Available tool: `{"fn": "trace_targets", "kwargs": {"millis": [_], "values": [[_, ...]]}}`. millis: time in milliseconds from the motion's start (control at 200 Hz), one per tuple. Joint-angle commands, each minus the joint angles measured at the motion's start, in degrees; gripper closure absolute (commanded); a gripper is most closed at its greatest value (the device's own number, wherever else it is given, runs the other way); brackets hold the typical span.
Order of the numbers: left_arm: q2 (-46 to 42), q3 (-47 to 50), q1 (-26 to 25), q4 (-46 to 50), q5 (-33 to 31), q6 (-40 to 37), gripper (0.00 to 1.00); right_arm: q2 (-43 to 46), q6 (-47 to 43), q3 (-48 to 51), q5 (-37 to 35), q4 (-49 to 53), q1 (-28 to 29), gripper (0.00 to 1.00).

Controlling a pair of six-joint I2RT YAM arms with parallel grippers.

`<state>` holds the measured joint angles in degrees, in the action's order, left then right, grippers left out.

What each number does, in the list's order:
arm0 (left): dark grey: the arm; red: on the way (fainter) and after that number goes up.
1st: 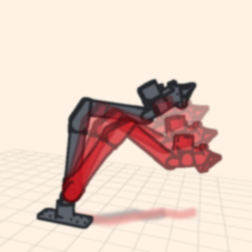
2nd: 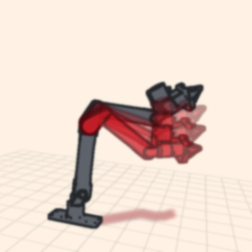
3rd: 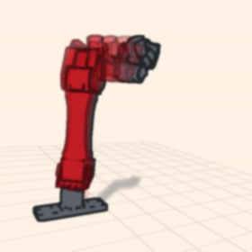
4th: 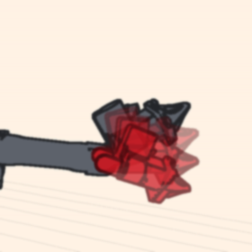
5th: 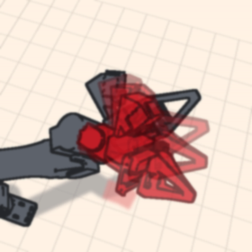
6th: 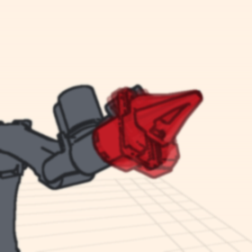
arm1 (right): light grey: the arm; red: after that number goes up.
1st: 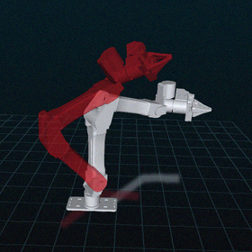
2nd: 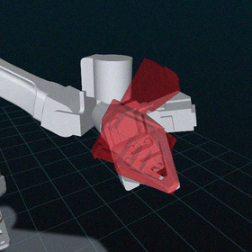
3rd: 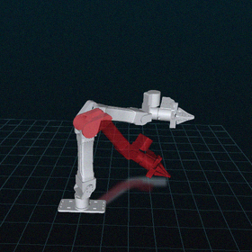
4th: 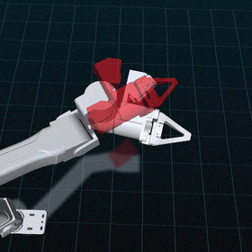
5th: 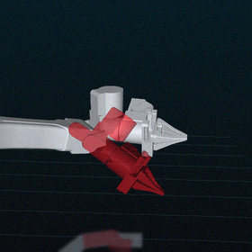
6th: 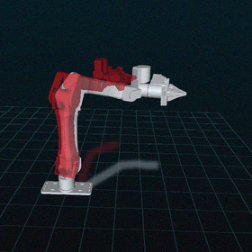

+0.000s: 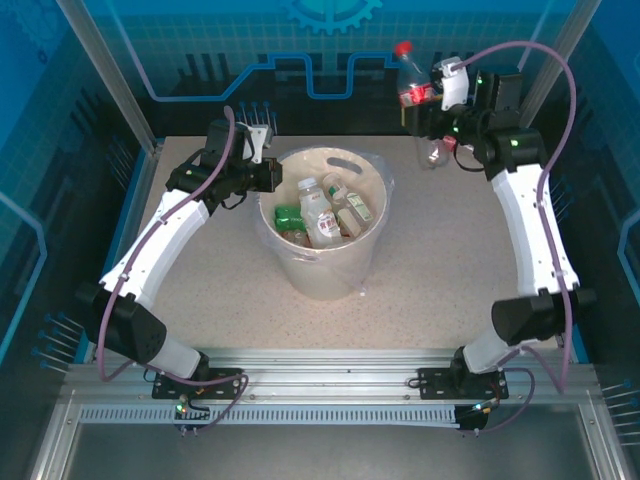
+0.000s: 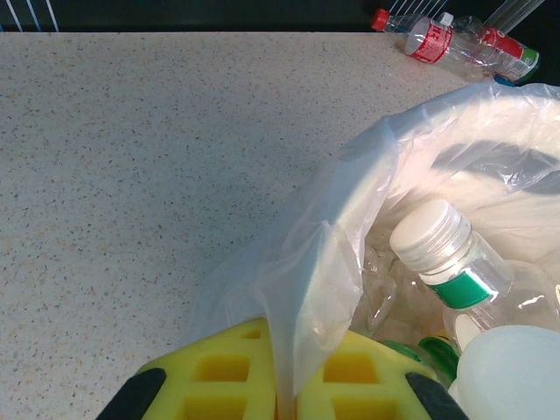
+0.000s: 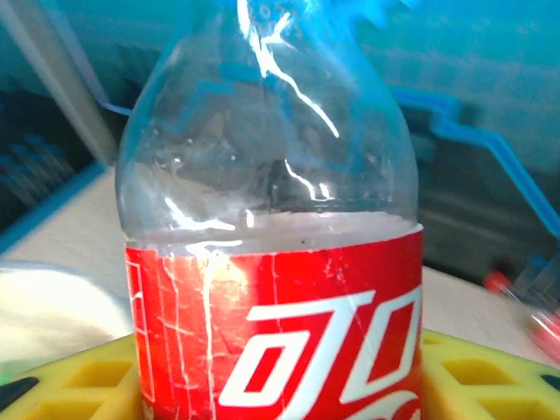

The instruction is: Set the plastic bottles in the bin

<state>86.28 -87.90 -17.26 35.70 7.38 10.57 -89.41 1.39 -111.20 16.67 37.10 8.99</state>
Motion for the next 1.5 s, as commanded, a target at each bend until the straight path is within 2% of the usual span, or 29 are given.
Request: {"fn": "trace_targets", "kwargs": {"millis": [0, 220, 445, 820, 1016, 1181, 1271, 1411, 1496], "values": [[-0.25, 2.61, -0.11, 2.9, 4.97, 3.49, 1.0, 1.97, 2.35, 0.76, 5.43, -1.95, 4.3, 0.44], [-1.28, 3.15, -0.14, 2.42, 4.66, 3.75, 1.0, 1.34, 2.53, 1.03, 7.12, 1.13, 14.08, 0.44], [-1.38, 3.15, -0.15, 2.23, 4.85, 4.02, 1.0, -2.12, 3.26, 3.01, 7.45, 1.79, 19.24, 0.44], [-1.74, 3.32, -0.13, 2.17, 4.71, 3.93, 1.0, -5.21, 3.28, 9.4, 8.1, 1.01, 20.84, 0.43], [-1.56, 3.21, -0.14, 2.17, 4.66, 3.85, 1.0, -3.74, 0.78, 12.4, 8.13, 1.83, 21.15, 0.39], [-1.64, 3.17, -0.1, 2.32, 4.62, 3.79, 1.0, -3.76, -4.28, 6.48, 5.42, 8.65, 21.06, 0.25], [-1.87, 3.17, -0.06, 2.39, 4.41, 3.68, 1.0, -3.32, -6.18, 4.38, 2.23, 10.41, 21.06, 0.21], [-1.83, 3.06, -0.12, 2.52, 4.31, 3.54, 1.0, -3.21, -6.57, 1.62, -1.72, 11.8, 21.15, 0.21], [-1.75, 3.07, -0.07, 2.61, 4.28, 3.54, 1.0, -3.85, -6.22, 0.53, -1.47, 11.78, 22.08, 0.28]]}}
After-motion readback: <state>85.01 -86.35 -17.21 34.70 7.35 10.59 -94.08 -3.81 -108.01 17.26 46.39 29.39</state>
